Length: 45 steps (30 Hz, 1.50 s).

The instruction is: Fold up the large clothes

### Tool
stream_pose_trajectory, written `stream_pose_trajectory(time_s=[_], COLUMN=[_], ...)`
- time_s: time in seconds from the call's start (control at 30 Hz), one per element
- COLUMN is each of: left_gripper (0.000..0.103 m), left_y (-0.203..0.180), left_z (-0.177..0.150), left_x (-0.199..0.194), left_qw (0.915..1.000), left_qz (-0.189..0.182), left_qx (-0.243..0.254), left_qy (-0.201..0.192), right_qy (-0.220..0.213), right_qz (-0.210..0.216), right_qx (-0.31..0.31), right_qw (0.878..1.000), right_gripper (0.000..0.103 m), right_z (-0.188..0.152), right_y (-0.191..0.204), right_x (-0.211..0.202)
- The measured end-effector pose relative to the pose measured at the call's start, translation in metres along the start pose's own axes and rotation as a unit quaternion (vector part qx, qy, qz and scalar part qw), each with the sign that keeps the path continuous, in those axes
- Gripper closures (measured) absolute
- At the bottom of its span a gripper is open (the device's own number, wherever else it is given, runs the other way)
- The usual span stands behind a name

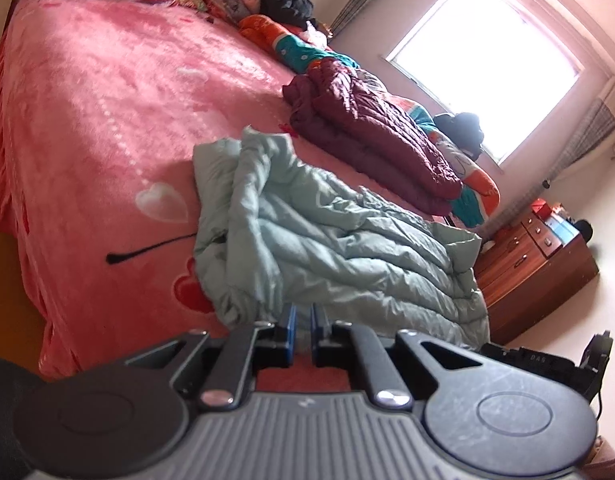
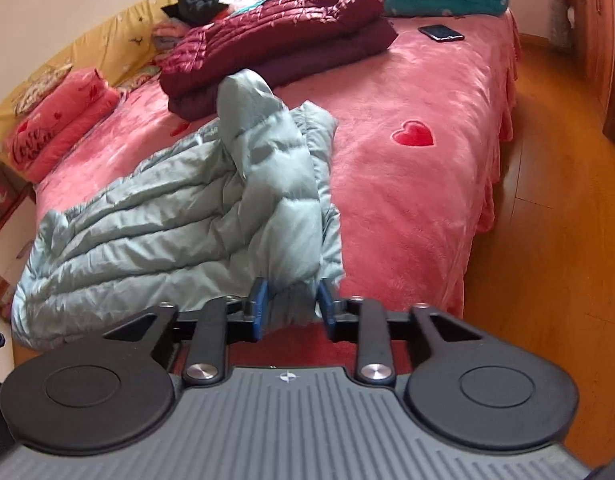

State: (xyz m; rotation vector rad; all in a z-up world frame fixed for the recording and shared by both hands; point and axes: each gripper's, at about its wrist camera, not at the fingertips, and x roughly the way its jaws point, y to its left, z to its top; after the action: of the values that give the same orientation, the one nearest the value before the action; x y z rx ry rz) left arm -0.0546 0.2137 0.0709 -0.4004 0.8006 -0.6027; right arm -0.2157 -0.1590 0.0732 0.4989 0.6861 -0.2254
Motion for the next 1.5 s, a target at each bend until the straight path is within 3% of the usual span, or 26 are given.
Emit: stream_pose_trajectory(time_s=[0.03,0.13,0.2,0.33,0.53,0.7,1.07,1.17,1.23,1.5], left_gripper=[0.099,0.099,0.098,0.097,0.094,0.094,0.091,0.082,0.078,0.077], left_y=[-0.004,-0.021,-0.033,-0.051,-0.059,-0.043,-0.028,-0.025,-0.020,0.010], left_z=[0.002,0.003,0.001,-0.002,0.004,0.018,0.061,0.076,0.083,0.090], left_x=[0.001,0.008,0.015,0.046,0.084,0.101,0.152,0.166,0.173,0.203], left_qw=[1.0000,0.9991,0.9980,0.9939,0.9880,0.9897,0.9838,0.9812,0.9784,0.9675], left_qz=[0.003,0.007,0.006,0.013,0.049,0.075,0.124,0.145,0.163,0.197], left_qx=[0.009,0.042,0.063,0.106,0.143,0.122,0.117,0.107,0.102,0.126], left_qy=[-0.001,0.002,0.008,0.030,0.031,0.005,-0.056,-0.069,-0.077,-0.095], right_qy=[-0.007,-0.046,-0.077,-0.115,-0.103,-0.098,-0.120,-0.120,-0.120,-0.102], right_qz=[-0.001,-0.004,-0.013,0.014,0.027,-0.018,-0.083,-0.113,-0.129,-0.106], right_qx=[0.001,-0.014,-0.039,-0.088,-0.153,-0.188,-0.152,-0.161,-0.160,-0.096], right_qw=[1.000,0.999,0.996,0.989,0.982,0.977,0.978,0.973,0.971,0.984], right_gripper=[0.039,0.028,0.026,0.026,0.026,0.026,0.023,0.003,0.002,0.000], right_z=[0.001,0.001,0.003,0.012,0.029,0.045,0.093,0.103,0.110,0.116], right_y=[0.000,0.007,0.014,0.036,0.066,0.078,0.071,0.074,0.070,0.046], right_x=[-0.001,-0.012,-0.017,-0.011,0.042,0.096,0.160,0.174,0.183,0.210])
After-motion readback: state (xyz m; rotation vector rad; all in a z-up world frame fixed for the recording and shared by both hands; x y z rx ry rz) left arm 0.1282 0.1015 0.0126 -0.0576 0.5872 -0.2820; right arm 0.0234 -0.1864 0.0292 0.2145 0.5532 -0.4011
